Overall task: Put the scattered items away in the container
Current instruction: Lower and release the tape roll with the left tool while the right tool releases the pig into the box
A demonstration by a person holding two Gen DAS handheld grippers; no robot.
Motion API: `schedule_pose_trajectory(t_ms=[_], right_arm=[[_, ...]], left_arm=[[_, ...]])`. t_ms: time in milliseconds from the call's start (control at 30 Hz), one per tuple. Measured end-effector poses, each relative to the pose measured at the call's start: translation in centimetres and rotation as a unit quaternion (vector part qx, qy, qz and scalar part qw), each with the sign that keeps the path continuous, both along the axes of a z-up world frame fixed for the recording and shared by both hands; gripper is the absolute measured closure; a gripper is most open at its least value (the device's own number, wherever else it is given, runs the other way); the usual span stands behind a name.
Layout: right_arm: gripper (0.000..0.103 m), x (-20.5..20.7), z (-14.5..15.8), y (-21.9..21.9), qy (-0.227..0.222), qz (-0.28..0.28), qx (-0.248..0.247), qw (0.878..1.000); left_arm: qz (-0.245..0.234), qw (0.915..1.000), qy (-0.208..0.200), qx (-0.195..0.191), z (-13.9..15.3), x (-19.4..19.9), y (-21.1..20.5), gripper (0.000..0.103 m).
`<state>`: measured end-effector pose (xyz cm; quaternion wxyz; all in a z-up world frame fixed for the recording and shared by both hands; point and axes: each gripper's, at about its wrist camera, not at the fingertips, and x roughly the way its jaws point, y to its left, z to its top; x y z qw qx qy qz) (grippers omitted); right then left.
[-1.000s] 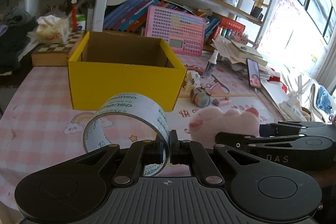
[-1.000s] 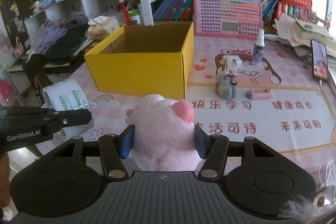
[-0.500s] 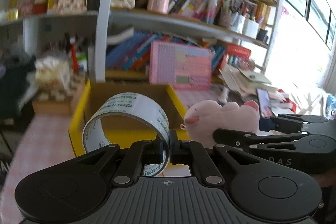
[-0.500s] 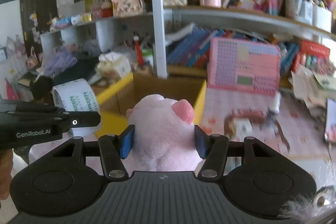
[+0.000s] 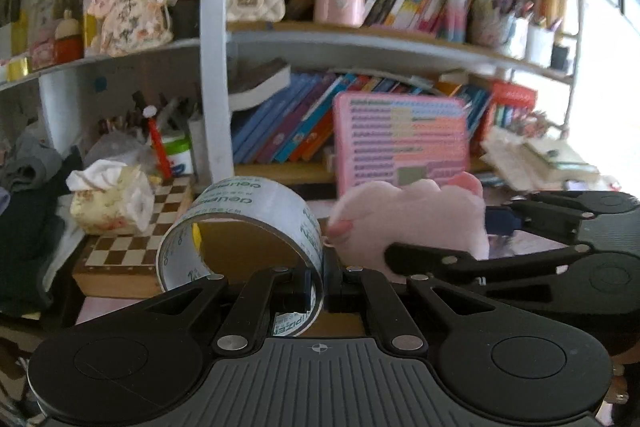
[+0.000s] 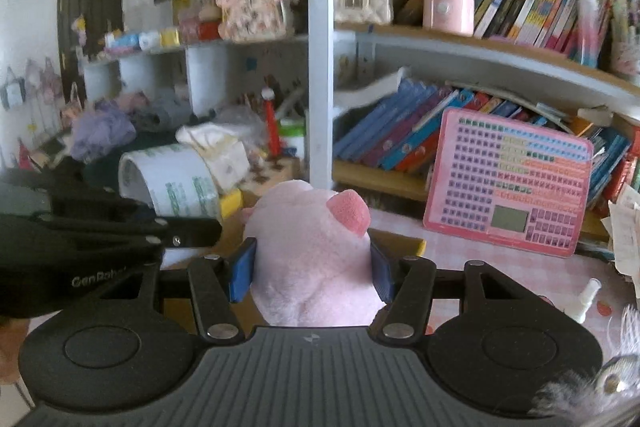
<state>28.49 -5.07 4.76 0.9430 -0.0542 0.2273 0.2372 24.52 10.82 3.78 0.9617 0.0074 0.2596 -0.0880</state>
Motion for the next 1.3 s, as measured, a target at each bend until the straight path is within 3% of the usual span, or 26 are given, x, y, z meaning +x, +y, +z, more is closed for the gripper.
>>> schedule_pose_trajectory(t_ms=[367,600,700,933,1300], right_arm=[[0.047,4.4,-5.8,0.9,0.087,0.029,-0.063,0.994],[0.045,4.1,-6.8,1.6,0.058,0.085,-0.15,0.983],[0.045,3.9,-6.8,1.2,0.057,0.106,-0.156,0.98],[0.045,4.0,-6.9,1.1,0.055,0.131,-0.167,0.976],[0.042,4.9,-7.3,2.4,0.073,0.13,-0.151,0.977]], left_arm=[[0.009,0.9952,0.094,0.026,-5.5,4.6,0.3,0.099],[0.026,0.9879,0.148,0.036,-7.7,4.5,0.3,0.099],[0.037,0.9848,0.167,0.029,-8.3,3.8,0.3,0.099],[0.052,0.984,0.17,0.014,-8.1,2.8,0.8,0.098],[0.058,0.9846,0.159,0.044,-8.3,3.4,0.5,0.087]])
